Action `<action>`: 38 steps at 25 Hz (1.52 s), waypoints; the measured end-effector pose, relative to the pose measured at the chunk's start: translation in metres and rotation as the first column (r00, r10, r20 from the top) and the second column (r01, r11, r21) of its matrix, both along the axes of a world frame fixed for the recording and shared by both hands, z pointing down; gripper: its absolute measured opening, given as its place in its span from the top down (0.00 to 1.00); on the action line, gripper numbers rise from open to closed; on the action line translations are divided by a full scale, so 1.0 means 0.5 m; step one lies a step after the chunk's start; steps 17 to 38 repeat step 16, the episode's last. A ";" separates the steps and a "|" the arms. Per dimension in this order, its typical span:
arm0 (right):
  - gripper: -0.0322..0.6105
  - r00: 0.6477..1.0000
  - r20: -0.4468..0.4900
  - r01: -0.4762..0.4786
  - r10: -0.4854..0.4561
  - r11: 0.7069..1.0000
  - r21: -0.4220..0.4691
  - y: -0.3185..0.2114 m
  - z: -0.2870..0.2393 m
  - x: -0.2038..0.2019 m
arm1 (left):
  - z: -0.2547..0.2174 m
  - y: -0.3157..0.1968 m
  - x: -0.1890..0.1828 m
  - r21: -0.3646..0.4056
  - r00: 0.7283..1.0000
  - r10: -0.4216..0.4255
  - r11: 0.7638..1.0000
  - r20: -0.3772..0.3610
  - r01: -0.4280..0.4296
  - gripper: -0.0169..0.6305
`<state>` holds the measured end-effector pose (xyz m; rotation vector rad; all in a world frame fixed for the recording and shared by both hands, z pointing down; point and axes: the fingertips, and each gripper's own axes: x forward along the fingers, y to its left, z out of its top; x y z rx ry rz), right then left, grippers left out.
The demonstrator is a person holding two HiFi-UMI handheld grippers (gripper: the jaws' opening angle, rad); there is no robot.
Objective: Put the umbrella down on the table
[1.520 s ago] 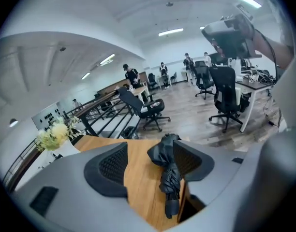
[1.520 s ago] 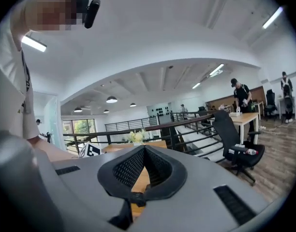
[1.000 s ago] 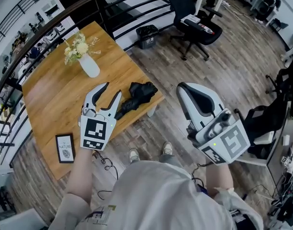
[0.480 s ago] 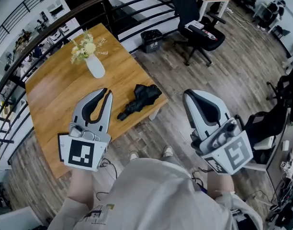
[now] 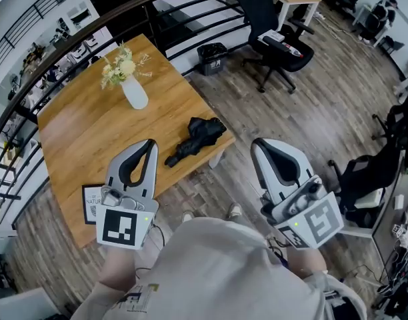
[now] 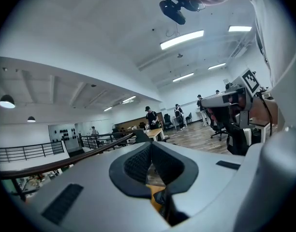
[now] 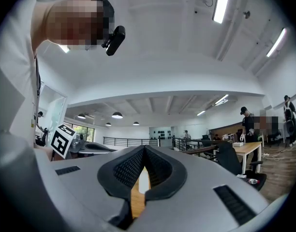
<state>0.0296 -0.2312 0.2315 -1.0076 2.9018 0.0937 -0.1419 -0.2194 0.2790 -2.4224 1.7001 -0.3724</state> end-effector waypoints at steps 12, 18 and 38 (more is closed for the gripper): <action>0.91 1.000 -0.008 0.013 -0.013 0.999 -0.035 -0.006 0.027 -0.010 | 0.030 0.011 0.007 -0.050 0.999 -0.032 0.998 -0.025 0.031 0.95; 0.91 1.000 -0.014 0.022 -0.023 0.999 -0.039 -0.003 0.027 -0.012 | 0.026 0.009 0.005 -0.058 0.999 -0.041 0.998 -0.028 0.039 0.95; 0.91 1.000 -0.014 0.022 -0.023 0.999 -0.039 -0.003 0.027 -0.012 | 0.026 0.009 0.005 -0.058 0.999 -0.041 0.998 -0.028 0.039 0.95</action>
